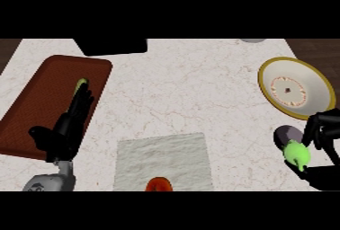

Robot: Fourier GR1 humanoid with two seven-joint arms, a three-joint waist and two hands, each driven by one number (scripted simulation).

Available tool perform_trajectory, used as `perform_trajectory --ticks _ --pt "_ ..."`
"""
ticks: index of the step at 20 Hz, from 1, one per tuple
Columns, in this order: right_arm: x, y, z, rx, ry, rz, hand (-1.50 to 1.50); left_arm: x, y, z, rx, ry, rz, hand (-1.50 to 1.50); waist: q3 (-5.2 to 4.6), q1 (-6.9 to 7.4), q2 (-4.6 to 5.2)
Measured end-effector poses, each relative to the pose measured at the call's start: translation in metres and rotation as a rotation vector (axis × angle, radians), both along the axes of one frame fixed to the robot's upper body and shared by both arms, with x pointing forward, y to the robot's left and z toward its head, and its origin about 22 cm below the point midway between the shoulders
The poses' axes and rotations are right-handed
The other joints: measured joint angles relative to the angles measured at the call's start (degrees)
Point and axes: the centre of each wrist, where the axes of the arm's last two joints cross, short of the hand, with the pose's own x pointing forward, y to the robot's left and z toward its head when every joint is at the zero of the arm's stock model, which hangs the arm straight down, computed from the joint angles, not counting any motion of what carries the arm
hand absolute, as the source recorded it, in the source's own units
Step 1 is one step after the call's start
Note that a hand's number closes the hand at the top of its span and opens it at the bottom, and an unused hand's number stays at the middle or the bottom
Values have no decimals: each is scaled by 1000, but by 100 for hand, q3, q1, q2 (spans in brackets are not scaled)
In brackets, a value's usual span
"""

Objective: Pick the eggplant from the placemat and place it in the bowl

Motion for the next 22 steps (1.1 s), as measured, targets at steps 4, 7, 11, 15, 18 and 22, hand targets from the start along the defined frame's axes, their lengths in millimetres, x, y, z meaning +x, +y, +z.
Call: perform_trajectory --ticks 4,7,11,15,18,22 --pt "-32 -11 29 -27 -32 -107 150 -2 -9 4 1 -11 -38 0 -3 219 44" --pt "-42 -9 57 -23 -45 -172 150 5 -19 3 6 -18 -58 0 -3 328 72" --pt "-41 -10 77 -21 -42 -255 150 10 -20 9 8 -22 -70 0 -2 434 92" --pt "-22 -23 90 -26 -34 -310 150 14 -25 5 6 -29 -83 0 -3 494 107" --pt "-3 -32 91 -76 -34 -373 150 17 -31 5 5 -28 -95 0 -2 537 118" --pt "19 -44 91 -192 -50 -466 150 14 -33 5 4 -28 -103 0 1 594 130"
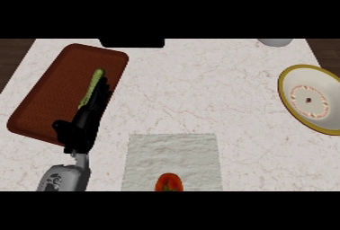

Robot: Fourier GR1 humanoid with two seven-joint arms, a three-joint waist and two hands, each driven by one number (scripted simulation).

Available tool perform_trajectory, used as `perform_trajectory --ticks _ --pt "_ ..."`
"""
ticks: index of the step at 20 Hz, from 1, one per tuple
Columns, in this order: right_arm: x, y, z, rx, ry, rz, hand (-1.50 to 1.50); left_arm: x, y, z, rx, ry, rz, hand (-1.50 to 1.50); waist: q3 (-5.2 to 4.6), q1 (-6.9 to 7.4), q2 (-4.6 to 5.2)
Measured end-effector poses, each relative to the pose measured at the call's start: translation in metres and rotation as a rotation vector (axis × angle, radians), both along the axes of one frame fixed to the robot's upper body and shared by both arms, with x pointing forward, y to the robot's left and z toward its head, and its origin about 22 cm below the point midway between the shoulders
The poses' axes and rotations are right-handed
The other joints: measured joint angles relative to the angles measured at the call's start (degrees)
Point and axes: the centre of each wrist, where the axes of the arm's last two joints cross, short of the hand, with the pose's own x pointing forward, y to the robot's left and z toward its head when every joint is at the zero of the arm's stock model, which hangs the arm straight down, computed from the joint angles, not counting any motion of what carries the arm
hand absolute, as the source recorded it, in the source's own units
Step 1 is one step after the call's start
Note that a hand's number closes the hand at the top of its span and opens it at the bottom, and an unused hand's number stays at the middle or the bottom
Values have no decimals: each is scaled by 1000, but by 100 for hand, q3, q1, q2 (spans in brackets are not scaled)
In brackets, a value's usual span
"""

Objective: Pick the eggplant from the placemat and place it in the bowl

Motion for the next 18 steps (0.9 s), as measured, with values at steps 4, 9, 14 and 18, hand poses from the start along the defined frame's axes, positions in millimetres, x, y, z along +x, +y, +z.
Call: perform_trajectory --ticks 4,9,14,18 --pt "27 -14 -20 -99 -2 -64 150 2 -6 1 3 1 1 0 2 35 12" --pt "61 -39 -52 -137 12 -128 150 0 -4 1 2 -5 -6 0 5 44 13" --pt "85 -60 -93 -177 24 -175 150 0 -5 3 5 -7 -8 0 7 60 20" --pt "98 -85 -106 -198 52 -205 150 3 -3 2 2 -7 -14 0 10 89 34"
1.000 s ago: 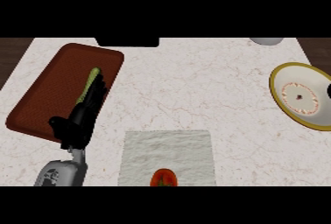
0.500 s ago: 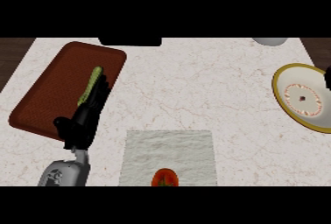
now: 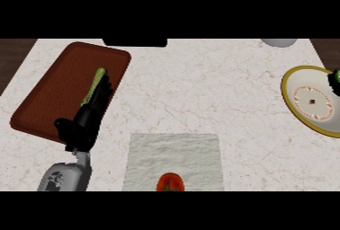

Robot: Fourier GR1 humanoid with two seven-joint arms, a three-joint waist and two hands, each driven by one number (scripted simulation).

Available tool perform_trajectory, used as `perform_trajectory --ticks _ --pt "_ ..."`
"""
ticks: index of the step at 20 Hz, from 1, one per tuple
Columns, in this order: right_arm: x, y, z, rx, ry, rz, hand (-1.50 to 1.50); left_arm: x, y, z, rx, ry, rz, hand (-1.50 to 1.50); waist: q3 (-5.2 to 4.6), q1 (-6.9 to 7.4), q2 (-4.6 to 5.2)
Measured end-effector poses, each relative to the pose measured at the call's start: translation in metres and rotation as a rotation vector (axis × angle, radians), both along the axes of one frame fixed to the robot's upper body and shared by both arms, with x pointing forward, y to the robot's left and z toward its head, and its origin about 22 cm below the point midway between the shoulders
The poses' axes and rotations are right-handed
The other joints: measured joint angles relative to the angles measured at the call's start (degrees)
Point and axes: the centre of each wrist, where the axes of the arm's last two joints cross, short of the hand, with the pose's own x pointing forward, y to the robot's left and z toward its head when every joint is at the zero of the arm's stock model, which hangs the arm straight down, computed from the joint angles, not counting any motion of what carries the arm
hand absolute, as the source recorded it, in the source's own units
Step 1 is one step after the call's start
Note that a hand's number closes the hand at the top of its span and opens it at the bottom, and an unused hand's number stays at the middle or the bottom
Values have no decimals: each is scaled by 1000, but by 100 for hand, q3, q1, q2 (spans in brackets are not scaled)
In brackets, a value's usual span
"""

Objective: Pick the eggplant from the placemat and place it in the bowl

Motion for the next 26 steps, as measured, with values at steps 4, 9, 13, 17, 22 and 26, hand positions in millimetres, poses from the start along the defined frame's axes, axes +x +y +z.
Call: perform_trajectory --ticks 4,9,13,17,22,26 --pt "0 -18 -21 56 95 3 -150 2 -1 2 -1 3 -6 0 5 36 18" --pt "0 -28 -37 146 221 69 -150 1 0 4 0 -4 -6 0 8 70 29" --pt "0 -31 -44 239 205 153 -150 -2 -1 -1 -4 -4 -6 0 12 59 31" --pt "0 -36 -41 352 100 199 -150 -2 0 -1 -9 -6 -5 0 13 42 30" --pt "-2 -50 -27 475 -4 187 -150 0 0 2 -4 -6 1 0 8 13 19" --pt "-13 -70 -14 575 -12 165 -150 -1 -4 1 -5 3 1 0 8 -1 15"
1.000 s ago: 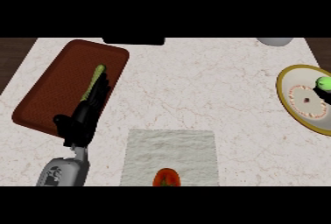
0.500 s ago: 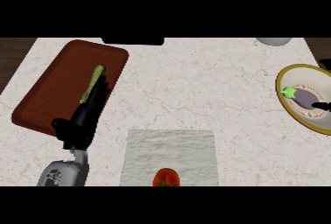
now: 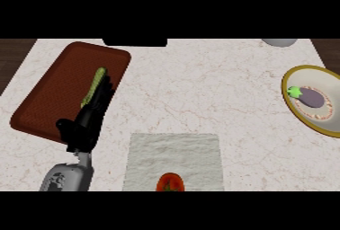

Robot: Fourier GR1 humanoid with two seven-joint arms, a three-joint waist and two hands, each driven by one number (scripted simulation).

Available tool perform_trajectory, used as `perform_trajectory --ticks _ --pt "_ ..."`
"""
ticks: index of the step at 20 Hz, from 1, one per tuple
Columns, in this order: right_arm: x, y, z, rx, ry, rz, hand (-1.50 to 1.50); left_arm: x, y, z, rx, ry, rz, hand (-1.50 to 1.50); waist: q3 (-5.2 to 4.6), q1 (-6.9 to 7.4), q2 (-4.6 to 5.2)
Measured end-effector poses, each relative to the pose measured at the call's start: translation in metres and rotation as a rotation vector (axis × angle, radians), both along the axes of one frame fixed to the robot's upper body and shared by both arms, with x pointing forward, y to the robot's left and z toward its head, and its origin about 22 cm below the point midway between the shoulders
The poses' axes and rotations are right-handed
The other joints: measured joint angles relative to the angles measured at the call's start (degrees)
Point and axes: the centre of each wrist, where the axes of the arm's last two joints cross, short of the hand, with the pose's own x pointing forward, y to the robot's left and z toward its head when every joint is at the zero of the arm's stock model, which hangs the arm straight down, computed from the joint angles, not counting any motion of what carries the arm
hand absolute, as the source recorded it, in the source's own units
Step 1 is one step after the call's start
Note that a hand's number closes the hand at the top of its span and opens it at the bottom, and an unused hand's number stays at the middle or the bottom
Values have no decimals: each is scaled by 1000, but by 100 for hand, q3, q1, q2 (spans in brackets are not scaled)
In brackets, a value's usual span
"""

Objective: Pick the eggplant from the placemat and place it in the bowl

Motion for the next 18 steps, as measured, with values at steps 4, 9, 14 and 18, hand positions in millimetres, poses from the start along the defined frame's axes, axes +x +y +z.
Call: perform_trajectory --ticks 4,9,14,18 --pt "-17 -20 4 80 31 -31 -150 -3 4 2 0 -6 -2 0 3 5 1" --pt "-43 -46 16 138 77 -44 -150 0 4 -4 0 -3 3 0 8 -38 14" --pt "-58 -56 12 152 103 -43 -150 -2 2 -4 -2 -4 3 0 18 -33 14" --pt "-69 -59 4 140 128 -37 -150 1 0 2 -8 -1 8 0 20 -51 6"
